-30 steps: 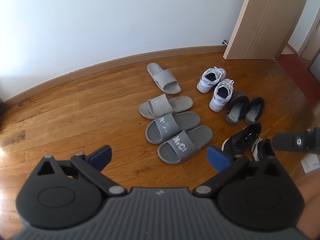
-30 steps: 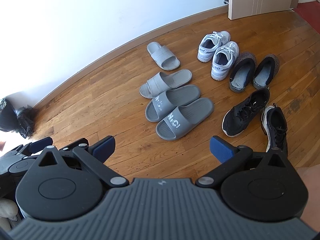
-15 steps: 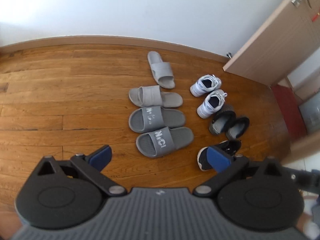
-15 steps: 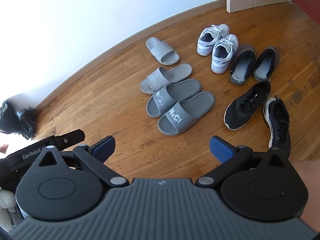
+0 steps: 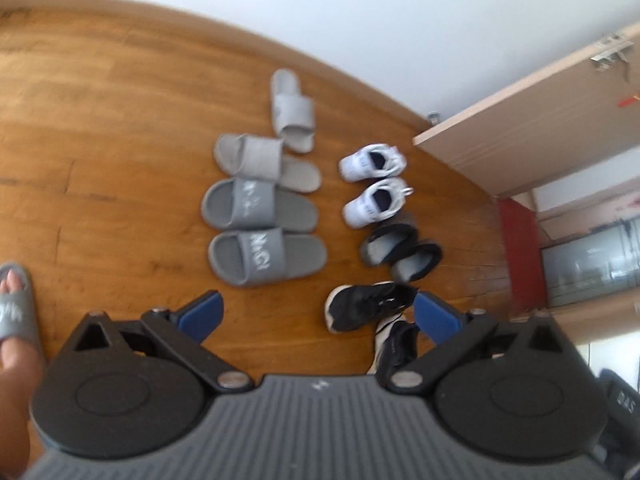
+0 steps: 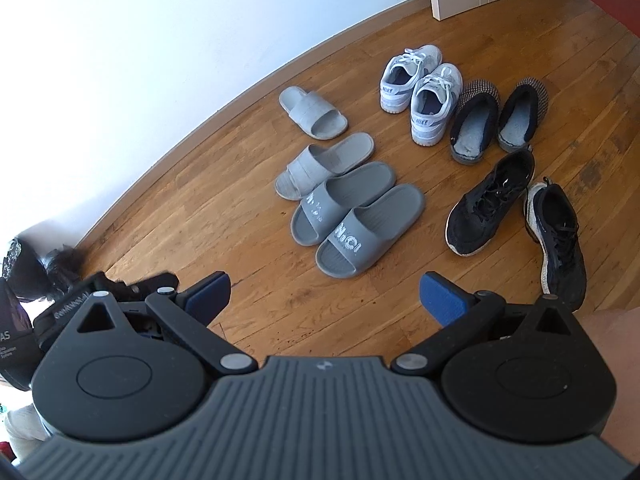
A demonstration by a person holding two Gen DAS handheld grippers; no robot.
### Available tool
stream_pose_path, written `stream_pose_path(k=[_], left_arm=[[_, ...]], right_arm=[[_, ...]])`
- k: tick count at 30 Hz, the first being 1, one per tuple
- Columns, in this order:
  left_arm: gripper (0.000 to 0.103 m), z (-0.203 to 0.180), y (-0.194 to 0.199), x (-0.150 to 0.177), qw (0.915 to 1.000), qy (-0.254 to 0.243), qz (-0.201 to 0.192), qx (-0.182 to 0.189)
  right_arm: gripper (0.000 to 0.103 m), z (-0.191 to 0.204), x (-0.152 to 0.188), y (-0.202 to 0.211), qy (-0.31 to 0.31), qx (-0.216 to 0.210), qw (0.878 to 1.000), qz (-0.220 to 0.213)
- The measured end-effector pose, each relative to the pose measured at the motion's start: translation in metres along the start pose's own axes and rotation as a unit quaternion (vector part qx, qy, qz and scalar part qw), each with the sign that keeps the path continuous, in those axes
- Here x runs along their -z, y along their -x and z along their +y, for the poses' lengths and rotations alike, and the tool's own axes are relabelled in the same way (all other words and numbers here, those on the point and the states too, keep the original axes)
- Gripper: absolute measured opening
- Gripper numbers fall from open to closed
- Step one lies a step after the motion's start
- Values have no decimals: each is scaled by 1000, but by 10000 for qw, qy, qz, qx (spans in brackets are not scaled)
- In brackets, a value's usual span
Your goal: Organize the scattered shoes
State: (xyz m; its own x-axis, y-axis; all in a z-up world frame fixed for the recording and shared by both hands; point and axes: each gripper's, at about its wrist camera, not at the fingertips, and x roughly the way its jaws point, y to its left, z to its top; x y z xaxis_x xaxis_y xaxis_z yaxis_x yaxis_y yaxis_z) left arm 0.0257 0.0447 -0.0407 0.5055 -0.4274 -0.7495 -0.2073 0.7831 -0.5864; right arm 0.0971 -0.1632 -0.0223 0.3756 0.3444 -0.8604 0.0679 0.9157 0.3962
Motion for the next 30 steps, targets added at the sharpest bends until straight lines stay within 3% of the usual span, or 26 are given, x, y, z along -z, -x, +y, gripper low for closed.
stream_pose_path(k=[4,9,12,16,17,18,21,23,24,25,27,30], left_arm=[[103,0,4,0,9994,7,-214,260],[103,2,6,-4,9991,56,-353,238],[102,-1,0,-17,9992,-359,-144,-125],[100,5,-9,-49,9910,-848,-203,-1013],[97,7,-12,-58,9895,-888,-186,-1129],[87,8,-15,-65,9882,-925,-154,-1214],[78,3,-22,-77,9850,-1284,-41,-1156],[78,-5,-22,-77,9781,-1720,-163,-1158],[78,-14,-22,-75,9657,-2228,-342,-1290],[78,-15,-23,-74,9618,-2359,-390,-1334],[78,-26,-32,-66,9345,-3073,-635,-1682],[78,-20,-50,-65,9335,-3107,-429,-1738]], right_arm=[[103,0,1,2,0,-3,10000,-93],[103,-4,-1,13,48,-35,9987,-507],[103,-6,-2,20,77,-55,9971,-754],[103,-22,-13,36,-128,-170,9919,-1251],[103,-27,-15,40,-199,-228,9896,-1403],[103,-33,-18,44,-304,-296,9877,-1507],[103,-52,-27,53,-670,-555,9817,-1691],[103,-63,-30,55,-890,-793,9784,-1690],[103,-67,-31,54,-992,-860,9774,-1656],[103,-71,-31,52,-1094,-926,9763,-1622],[103,-79,-31,49,-1296,-1059,9736,-1552],[103,-91,-32,45,-1599,-1257,9684,-1446]])
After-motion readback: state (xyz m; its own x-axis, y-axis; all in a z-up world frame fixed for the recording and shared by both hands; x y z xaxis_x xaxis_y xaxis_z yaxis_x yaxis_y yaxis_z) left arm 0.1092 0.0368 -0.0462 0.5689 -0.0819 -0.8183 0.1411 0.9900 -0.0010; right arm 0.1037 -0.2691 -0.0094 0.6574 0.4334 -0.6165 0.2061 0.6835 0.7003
